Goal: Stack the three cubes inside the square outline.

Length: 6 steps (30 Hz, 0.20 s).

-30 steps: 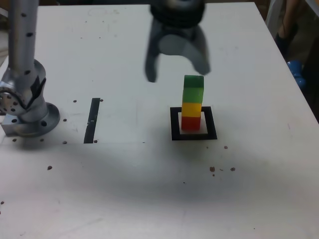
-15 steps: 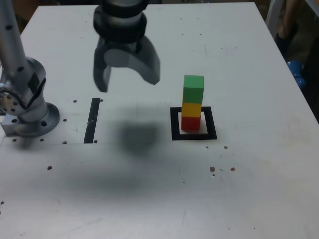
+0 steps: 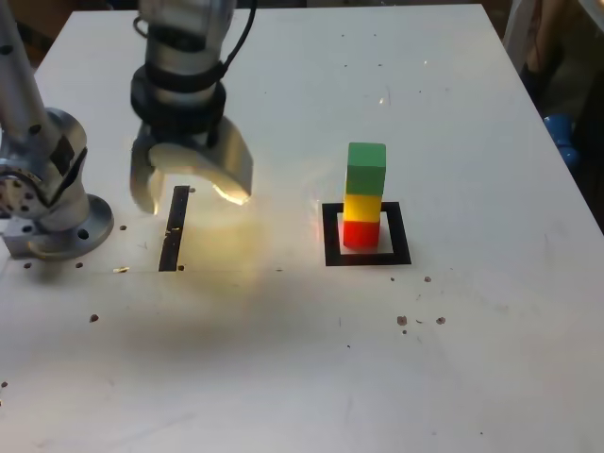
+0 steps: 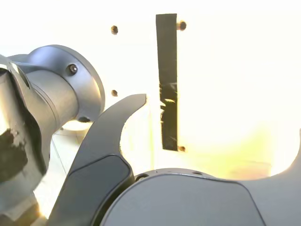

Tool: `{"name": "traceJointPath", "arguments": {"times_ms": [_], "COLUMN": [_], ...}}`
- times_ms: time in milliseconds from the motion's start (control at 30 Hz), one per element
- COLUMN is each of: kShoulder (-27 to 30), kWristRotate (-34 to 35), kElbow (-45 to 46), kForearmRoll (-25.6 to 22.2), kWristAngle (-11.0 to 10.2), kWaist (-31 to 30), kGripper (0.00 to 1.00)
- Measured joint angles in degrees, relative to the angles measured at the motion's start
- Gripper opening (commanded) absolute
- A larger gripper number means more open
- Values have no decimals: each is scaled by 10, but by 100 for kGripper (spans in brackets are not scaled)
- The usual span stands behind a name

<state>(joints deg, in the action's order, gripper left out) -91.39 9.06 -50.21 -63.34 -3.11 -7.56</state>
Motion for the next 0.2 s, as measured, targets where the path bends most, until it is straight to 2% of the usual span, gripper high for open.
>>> {"name": "traceJointPath", "arguments": {"times_ms": [200], "kShoulder": [1], "kWristRotate": [1], "kElbow": [42], "kForearmRoll": [43], "kWristAngle": [5], "kWaist": [0], "kGripper": [100]}}
